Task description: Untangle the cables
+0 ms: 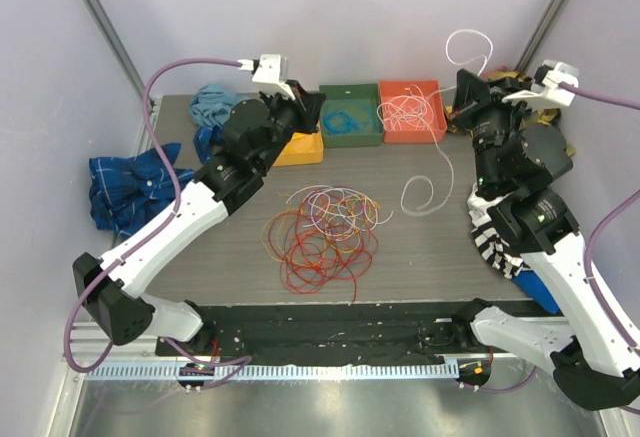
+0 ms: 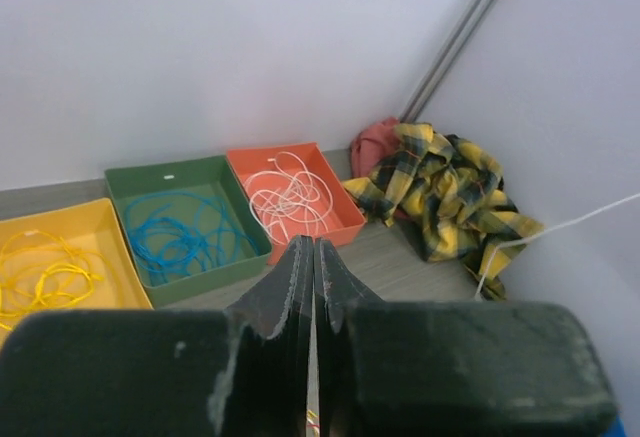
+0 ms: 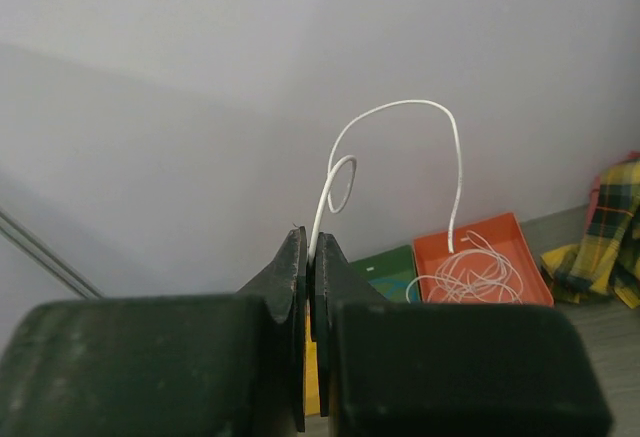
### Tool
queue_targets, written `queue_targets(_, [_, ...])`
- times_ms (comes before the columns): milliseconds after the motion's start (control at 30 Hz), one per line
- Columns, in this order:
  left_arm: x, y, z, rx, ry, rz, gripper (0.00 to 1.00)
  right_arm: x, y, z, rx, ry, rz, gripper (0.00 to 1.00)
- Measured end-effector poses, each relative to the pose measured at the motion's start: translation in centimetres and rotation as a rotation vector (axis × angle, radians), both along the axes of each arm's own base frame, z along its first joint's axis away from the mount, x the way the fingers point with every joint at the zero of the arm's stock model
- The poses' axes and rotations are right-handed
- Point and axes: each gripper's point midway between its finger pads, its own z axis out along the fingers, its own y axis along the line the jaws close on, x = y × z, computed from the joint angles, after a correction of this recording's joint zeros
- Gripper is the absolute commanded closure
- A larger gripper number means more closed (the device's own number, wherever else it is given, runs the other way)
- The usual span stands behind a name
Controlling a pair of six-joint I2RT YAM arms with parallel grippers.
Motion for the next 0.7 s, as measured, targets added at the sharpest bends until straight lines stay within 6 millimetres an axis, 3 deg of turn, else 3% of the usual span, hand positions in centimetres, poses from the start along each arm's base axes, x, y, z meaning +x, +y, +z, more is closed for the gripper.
queue_targets(67, [-0.5, 0.1, -0.8, -0.014, 0.021, -0.012, 0.93, 0.1, -0.2, -1.4, -0.014, 0.028, -0.016, 0.99])
queue_targets(233, [-3.5, 2.1, -7.7, -0.007, 0.161, -0.019, 0.94, 2.3, 0.3, -5.5, -0.072, 0.127, -0.057, 0.99])
queue_targets(367, [-5.9, 4.0, -12.0, 0.004, 0.255, -0.013, 0.93, 6.3, 1.2, -8.3, -0.136, 0.218, -0.094, 0.99])
queue_targets(433, [-7.3, 5.1, -13.5, 0.003, 0.288, -0.008, 0.93, 8.8, 1.1, -8.4, -0.156, 0.246, -0.125, 0.99])
queue_targets(500, [-8.3, 6.1, -14.1, -0.001, 0.301, -0.001, 0.94, 11.5, 1.0, -6.3, -0.152, 0.221, -0.159, 0.99])
queue_targets(567, [-9.3, 7.1, -14.6, -0.007, 0.307, 0.005, 0.94, 12.8, 0.6, -4.7, -0.145, 0.195, -0.184, 0.99])
queue_targets(700, [-10.6, 8.3, -15.7, -0.018, 0.32, 0.012, 0.93, 16.0, 0.6, 3.2, -0.079, 0.025, -0.213, 0.99])
